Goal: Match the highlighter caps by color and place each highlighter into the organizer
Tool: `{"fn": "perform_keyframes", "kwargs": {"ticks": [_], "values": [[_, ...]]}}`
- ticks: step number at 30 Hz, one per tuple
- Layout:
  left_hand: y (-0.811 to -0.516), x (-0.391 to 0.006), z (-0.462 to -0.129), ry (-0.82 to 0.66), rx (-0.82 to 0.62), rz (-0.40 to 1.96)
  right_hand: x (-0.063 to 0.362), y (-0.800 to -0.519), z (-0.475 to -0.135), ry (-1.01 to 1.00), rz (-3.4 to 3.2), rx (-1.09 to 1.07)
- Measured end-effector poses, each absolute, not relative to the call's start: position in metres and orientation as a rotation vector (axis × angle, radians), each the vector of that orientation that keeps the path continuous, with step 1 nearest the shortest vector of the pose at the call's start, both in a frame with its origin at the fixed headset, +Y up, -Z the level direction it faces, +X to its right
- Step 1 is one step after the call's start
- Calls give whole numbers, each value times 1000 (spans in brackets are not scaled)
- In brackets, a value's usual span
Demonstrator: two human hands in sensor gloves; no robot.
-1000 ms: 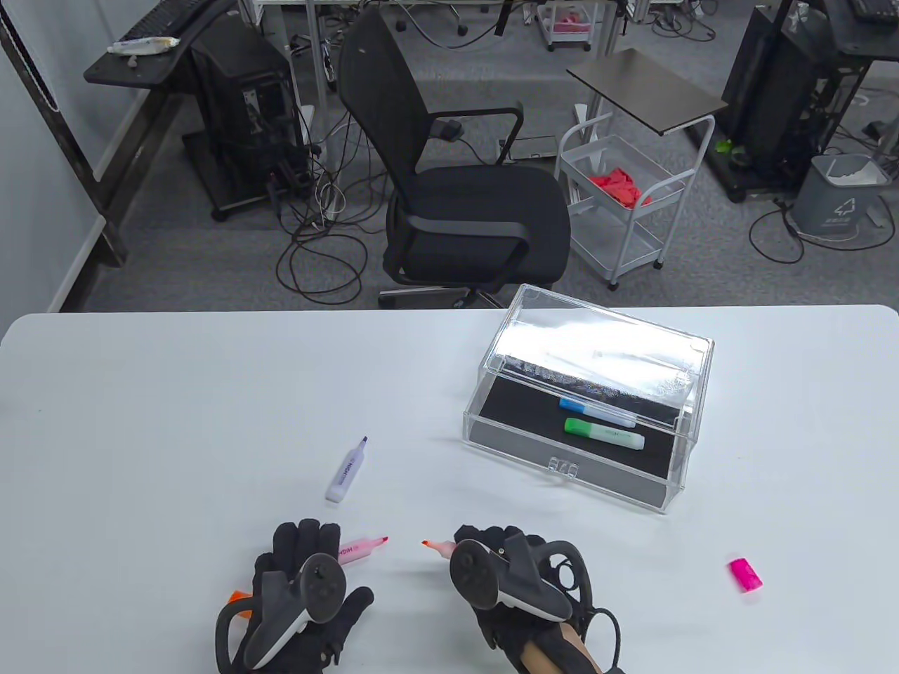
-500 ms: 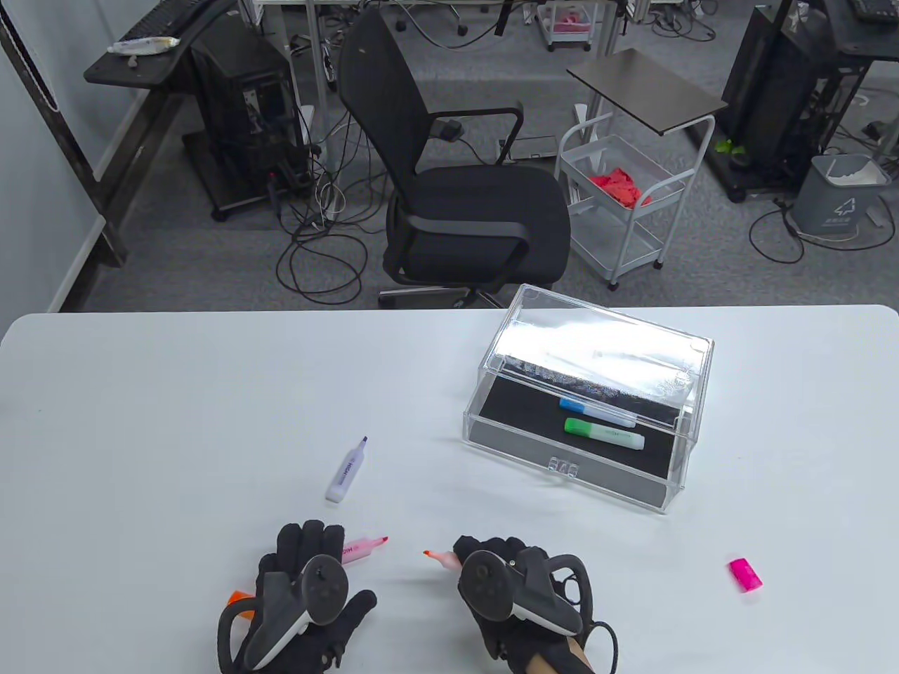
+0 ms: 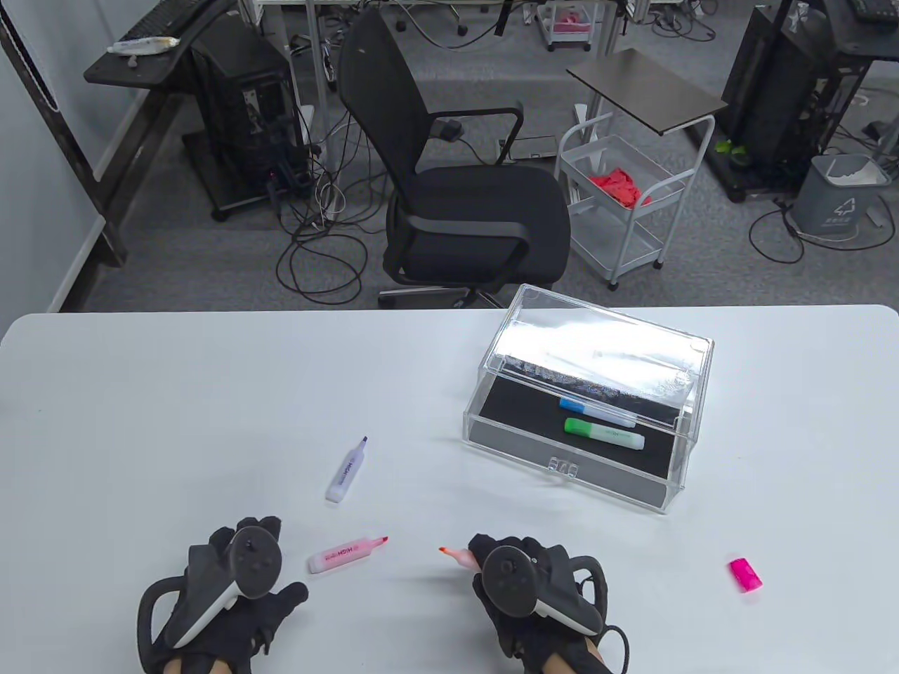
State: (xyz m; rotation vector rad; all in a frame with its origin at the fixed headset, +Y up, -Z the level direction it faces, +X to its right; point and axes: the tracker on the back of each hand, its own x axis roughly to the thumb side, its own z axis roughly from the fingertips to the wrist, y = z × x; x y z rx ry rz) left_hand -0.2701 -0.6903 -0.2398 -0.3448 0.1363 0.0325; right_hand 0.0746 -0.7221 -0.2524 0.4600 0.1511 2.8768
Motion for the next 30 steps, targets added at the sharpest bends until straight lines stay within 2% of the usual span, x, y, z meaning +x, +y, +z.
{"fn": "perform_keyframes", "kwargs": {"ticks": [6,10,20,30], "values": [[-718,-293,-243,168,-502,-46,73,-725,-251,173,2874,466],[-731,-298,-244,194,-537,-128,72,-727,-252,193,2877,471],[-752,-297,-248,172,-505,-130,72,-728,-252,238,2856,484],[-755,-295,-247,169,-431,-139,71,-729,-252,249,2858,497]]}}
